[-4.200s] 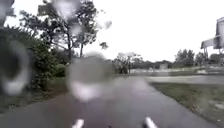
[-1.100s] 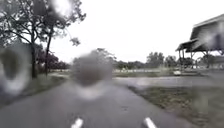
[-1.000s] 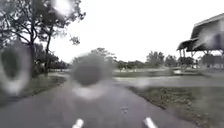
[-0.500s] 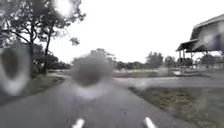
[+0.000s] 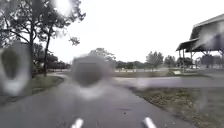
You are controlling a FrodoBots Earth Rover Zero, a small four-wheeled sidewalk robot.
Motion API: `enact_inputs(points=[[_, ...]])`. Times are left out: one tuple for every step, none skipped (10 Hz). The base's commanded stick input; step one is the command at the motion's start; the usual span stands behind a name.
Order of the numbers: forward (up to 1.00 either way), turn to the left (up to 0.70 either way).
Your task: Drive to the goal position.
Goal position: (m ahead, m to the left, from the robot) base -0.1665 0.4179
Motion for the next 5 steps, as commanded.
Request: enact_inputs(points=[[0.7, 0.0], [0.7, 0.0], [0.7, 0.0], [0.7, 0.0], [0.7, 0.0]])
